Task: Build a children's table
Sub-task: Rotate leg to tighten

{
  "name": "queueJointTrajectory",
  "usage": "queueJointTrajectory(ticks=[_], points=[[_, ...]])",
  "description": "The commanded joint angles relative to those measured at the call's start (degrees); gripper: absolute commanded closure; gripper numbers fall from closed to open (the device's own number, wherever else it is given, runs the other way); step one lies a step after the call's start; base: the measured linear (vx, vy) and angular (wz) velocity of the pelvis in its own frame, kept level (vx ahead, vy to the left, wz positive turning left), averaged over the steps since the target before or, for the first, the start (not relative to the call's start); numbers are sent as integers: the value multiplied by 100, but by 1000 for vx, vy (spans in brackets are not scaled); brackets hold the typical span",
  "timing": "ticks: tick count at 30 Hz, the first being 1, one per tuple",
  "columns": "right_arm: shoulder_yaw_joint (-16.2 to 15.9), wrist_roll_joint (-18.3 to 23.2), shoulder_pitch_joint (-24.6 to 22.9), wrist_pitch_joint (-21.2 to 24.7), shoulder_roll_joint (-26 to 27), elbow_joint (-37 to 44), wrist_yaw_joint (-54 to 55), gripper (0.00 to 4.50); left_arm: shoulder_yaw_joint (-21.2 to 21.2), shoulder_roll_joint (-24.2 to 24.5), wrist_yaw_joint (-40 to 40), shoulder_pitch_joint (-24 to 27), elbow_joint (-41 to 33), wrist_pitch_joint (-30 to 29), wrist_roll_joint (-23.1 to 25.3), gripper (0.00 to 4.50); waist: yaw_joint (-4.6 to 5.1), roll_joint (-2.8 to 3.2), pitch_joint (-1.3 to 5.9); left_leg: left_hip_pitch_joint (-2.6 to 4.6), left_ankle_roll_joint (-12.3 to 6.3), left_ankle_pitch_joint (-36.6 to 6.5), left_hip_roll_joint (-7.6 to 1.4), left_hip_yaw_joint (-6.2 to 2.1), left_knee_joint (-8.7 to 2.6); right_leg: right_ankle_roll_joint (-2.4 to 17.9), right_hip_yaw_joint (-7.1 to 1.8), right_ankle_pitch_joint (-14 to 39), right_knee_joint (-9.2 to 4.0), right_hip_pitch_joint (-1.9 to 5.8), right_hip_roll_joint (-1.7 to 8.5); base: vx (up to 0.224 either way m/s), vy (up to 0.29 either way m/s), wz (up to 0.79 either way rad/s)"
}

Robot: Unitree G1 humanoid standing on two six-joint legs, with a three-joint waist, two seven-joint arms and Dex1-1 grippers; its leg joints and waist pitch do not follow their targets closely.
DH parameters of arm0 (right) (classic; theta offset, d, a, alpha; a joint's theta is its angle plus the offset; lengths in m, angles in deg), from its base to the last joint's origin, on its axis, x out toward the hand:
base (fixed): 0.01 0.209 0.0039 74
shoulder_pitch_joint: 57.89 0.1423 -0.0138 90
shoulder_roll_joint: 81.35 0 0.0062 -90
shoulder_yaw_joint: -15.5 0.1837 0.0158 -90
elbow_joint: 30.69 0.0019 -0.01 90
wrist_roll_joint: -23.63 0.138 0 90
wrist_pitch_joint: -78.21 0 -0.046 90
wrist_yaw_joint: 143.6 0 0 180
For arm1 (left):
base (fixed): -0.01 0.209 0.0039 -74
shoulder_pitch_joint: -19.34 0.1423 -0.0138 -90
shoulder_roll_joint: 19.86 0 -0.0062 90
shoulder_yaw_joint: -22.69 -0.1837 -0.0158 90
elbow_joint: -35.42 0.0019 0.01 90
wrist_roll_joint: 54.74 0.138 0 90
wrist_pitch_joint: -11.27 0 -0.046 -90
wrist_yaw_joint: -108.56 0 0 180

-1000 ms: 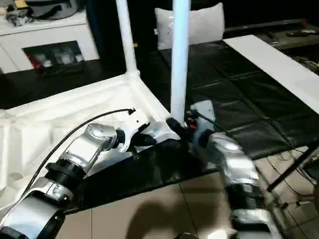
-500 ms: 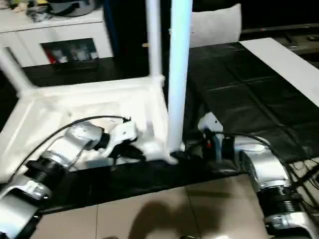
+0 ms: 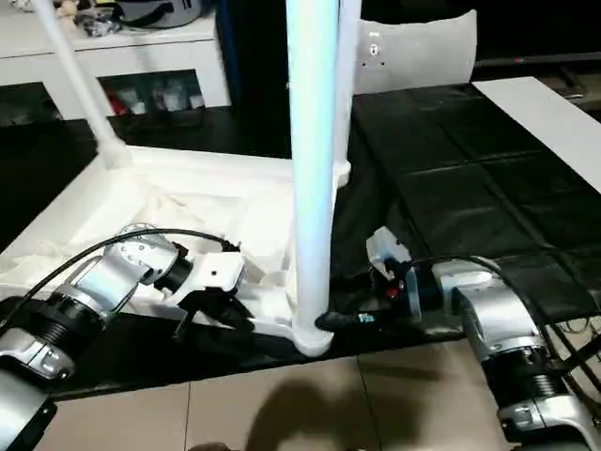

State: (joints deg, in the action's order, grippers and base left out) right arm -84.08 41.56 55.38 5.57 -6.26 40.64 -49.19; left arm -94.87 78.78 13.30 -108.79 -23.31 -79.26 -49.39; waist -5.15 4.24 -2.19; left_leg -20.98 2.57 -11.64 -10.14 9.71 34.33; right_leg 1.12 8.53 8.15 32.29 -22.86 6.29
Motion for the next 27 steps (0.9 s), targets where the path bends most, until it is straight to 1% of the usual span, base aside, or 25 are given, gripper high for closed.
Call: queueJointTrajectory(ticks=[1, 2, 3, 7, 8, 9, 14, 15, 16, 17, 18, 20, 21, 22, 23, 24, 25, 26, 27], points=[[-87, 42, 131, -26, 91, 58, -3, 186, -293, -22, 301, 135, -111, 37, 31, 450, 14, -93, 383, 26, -465, -1044, -348, -84, -398, 1039, -357, 1812, -329, 339, 348, 0, 0, 0], [-101, 44, 140, -34, 116, 38, 3, 192, -302, -24, 305, 140, -108, 55, 26, 450, 14, -96, 383, 24, -462, -1039, -347, -84, -398, 1041, -356, 1805, -327, 339, 347, 0, 0, 0], [-134, 70, 139, -14, 165, 51, 3, 208, -315, -28, 312, 150, -114, 65, 20, 450, 11, -90, 383, 24, -460, -1028, -347, -85, -399, 1041, -356, 1790, -326, 338, 344, 0, 0, 0], [-171, 112, 128, 37, 218, 110, 3, 223, -307, -34, 342, 160, -128, 40, 28, 450, 8, -89, 394, 26, -460, -966, -352, -87, -396, 1074, -362, 1644, -304, 341, 341, 0, 0, 0], [-175, 125, 119, 54, 235, 131, -7, 233, -307, -32, 346, 166, -128, 32, 32, 450, 9, -84, 393, 24, -467, -960, -351, -86, -395, 1083, -361, 1627, -302, 342, 340, 0, 0, 0], [-171, 158, 92, 90, 267, 173, -25, 244, -308, -27, 345, 186, -141, 15, 34, 450, 10, -94, 391, 17, -473, -966, -341, -80, -390, 1073, -360, 1646, -307, 347, 343, 0, 0, 0], [-113, 308, -15, 254, 313, 369, -32, 248, -273, -24, 353, 263, -237, -162, -37, 450, 12, -83, 384, 21, -446, -999, -349, -86, -398, 1011, -359, 1808, -322, 347, 343, 0, 0, 0], [-79, 386, -84, 348, 332, 497, 48, 250, -204, -66, 291, 310, -328, -397, -119, 450, 10, -80, 382, 22, -433, -1001, -354, -91, -403, 1017, -362, 1807, -315, 350, 347, 0, 0, 0], [-79, 386, -84, 348, 332, 497, 48, 250, -204, -66, 291, 310, -328, -397, -119, 450, 16, -80, 376, 17, -436, -1025, -352, -87, -407, 1005, -362, 1847, -327, 347, 341, 0, 0, 0], [-41, 403, -117, 408, 368, 557, 186, 250, -164, -105, 202, 322, -373, -601, -140, 450, 20, -80, 376, 28, -427, -1060, -347, -83, -406, 995, -357, 1904, -335, 336, 336, 0, 0, 0], [81, 364, -144, 561, 536, 621, 708, 250, -52, -238, -124, 334, -415, -1023, -145, 450, 27, -90, 359, 37, -368, -1101, -349, -79, -419, 949, -368, 2054, -355, 335, 336, 0, 0, 0], [191, 211, -132, 609, 743, 585, 1301, 250, 80, -404, -470, 344, -422, -1358, -172, 450, 52, -92, 330, 50, -280, -1239, -317, -83, -421, 840, -354, 2455, -403, 314, 346, 0, 0, 0], [227, 127, -127, 600, 829, 566, 1539, 250, 151, -487, -634, 349, -415, -1470, -194, 450, 92, -111, 307, 52, -201, -1362, -281, -85, -419, 706, -334, 2818, -453, 307, 346, 0, 0, 0], [306, -43, -96, 637, 1022, 507, 2080, 250, 315, -695, -984, 348, -399, -1765, -267, 450, 137, -114, 290, 68, -153, -1484, -251, -92, -409, 553, -304, 3166, -511, 302, 348, 0, 0, 0], [306, -43, -96, 637, 1022, 507, 2080, 250, 315, -695, -984, 348, -399, -1765, -267, 450, 172, -113, 285, 76, -134, -1536, -238, -92, -403, 500, -297, 3262, -523, 296, 341, 0, 0, 0], [387, -206, -53, 698, 1233, 447, 2631, 250, 457, -912, -1371, 344, -389, -2062, -290, 450, 246, -114, 278, 65, -112, -1650, -224, -111, -403, 393, -270, 3413, -550, 304, 328, 0, 0, 0], [413, -229, -39, 719, 1284, 430, 2753, 250, 476, -953, -1446, 341, -385, -2120, -283, 450, 287, -108, 266, 73, -97, -1729, -222, -119, -406, 353, -248, 3486, -567, 289, 315, 0, 0, 0], [476, -283, -5, 771, 1407, 390, 3051, 251, 523, -1053, -1630, 332, -376, -2263, -267, 450, 382, -106, 269, 78, -84, -1863, -201, -132, -390, 278, -210, 3593, -601, 286, 310, 0, 0, 0], [625, -382, 78, 915, 1686, 325, 3718, 251, 632, -1282, -2055, 310, -380, -2573, -210, 450, 473, -108, 273, 58, -85, -1923, -190, -151, -389, 222, -183, 3608, -613, 304, 302, 0, 0, 0]])
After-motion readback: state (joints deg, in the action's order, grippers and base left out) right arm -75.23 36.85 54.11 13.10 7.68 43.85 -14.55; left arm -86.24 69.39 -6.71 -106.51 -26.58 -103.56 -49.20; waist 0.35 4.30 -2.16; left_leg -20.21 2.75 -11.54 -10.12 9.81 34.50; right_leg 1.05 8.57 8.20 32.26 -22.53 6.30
